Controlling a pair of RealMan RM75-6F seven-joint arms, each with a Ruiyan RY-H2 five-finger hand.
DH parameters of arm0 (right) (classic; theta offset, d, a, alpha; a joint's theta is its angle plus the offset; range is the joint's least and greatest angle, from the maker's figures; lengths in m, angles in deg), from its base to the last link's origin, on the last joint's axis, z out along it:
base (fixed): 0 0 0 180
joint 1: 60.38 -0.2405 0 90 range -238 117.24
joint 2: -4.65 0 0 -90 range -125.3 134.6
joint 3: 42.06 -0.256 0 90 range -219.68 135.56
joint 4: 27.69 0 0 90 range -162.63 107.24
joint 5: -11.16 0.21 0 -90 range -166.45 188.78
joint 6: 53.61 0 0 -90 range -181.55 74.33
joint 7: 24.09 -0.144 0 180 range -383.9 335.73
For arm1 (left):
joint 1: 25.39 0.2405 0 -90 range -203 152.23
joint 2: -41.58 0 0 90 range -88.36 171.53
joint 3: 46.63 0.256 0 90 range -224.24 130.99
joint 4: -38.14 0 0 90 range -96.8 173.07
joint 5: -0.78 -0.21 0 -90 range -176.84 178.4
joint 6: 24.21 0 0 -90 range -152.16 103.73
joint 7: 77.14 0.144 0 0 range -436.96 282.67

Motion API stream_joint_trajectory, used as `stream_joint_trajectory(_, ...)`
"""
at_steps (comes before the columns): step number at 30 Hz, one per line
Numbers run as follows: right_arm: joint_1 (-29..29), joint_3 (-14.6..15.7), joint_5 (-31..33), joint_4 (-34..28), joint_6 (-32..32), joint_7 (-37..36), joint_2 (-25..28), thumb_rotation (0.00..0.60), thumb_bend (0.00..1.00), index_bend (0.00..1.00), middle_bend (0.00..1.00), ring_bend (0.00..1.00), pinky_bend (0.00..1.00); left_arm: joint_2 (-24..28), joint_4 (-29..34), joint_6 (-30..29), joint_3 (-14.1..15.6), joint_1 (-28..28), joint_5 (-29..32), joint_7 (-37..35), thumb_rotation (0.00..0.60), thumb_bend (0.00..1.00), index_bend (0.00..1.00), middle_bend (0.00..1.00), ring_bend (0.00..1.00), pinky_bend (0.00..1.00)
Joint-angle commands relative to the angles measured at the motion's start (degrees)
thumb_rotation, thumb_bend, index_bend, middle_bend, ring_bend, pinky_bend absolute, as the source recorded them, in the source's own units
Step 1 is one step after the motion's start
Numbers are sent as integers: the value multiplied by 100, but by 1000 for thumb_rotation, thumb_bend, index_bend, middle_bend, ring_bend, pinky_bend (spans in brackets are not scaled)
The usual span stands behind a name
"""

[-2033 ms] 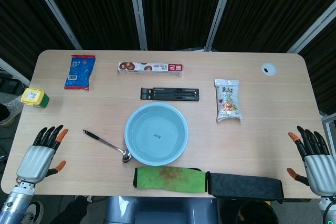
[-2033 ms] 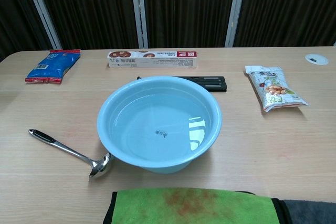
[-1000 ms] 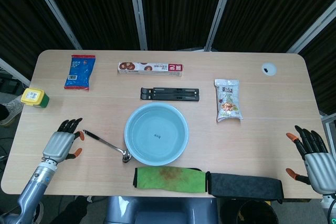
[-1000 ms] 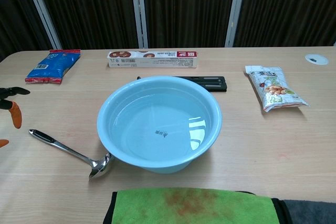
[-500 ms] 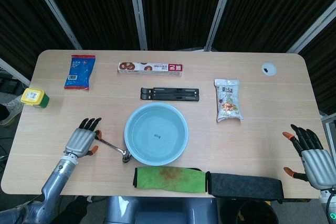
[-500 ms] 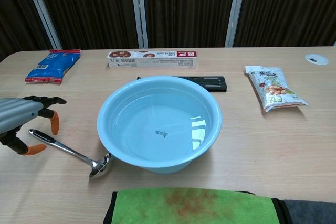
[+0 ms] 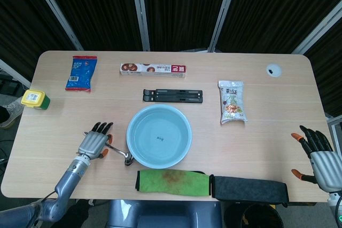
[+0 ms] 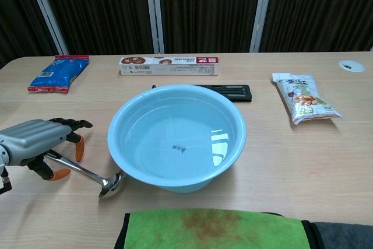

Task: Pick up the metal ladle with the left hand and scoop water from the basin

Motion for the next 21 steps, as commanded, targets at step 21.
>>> stream_joint_trajectory(21, 25, -4, 22, 14, 65, -50, 33, 600, 0, 135, 0, 0, 0, -356, -562, -385, 270, -1, -306, 135, 600, 413, 538, 0, 0, 0)
